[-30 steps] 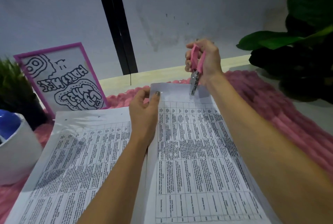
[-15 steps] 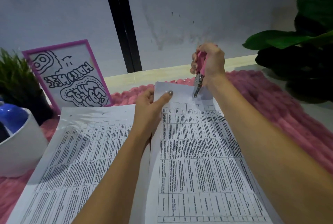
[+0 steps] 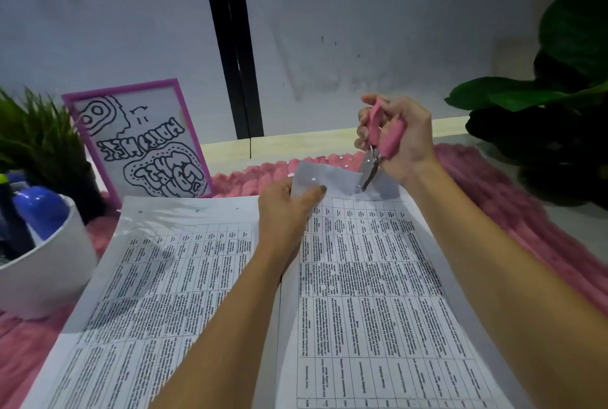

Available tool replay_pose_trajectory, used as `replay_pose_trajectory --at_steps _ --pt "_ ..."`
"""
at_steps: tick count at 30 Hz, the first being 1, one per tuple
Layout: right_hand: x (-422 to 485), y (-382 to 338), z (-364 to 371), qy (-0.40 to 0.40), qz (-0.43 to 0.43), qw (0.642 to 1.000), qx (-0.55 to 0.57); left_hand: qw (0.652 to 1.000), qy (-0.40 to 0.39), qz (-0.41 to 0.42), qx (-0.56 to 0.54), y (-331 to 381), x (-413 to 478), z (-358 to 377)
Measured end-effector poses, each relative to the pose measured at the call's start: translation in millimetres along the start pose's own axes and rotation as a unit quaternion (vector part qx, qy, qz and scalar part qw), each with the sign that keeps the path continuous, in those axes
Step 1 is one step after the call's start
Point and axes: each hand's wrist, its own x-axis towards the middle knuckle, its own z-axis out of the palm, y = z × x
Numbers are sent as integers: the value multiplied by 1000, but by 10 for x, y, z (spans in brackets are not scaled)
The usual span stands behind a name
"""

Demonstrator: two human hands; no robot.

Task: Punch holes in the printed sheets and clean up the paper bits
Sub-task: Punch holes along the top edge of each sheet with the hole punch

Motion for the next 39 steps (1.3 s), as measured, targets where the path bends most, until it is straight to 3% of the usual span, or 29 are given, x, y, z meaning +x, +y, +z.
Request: replay_pose_trajectory --at_steps 3,12,28,33,36,38,39 --pt "-51 -64 -87 9 -21 1000 -6 1000 -3 -1 -23 19 -5 7" --pt "-93 -198 -370 137 -89 985 -51 997 -52 -7 -50 50 -9 -24" --pt "-70 -152 -336 202 -121 971 -40 996 -67 22 -58 61 -33 -12" --pt "-64 -156 -380 165 -98 980 -47 997 -60 24 -40 57 -52 -17" --pt "-68 -155 -383 154 -102 981 -53 985 38 114 124 90 -69 2" --pt "-71 -174 -376 147 -103 983 -45 928 104 257 249 190 -65 42" --pt "-73 -182 -365 144 -103 983 -40 901 101 309 287 246 -42 98"
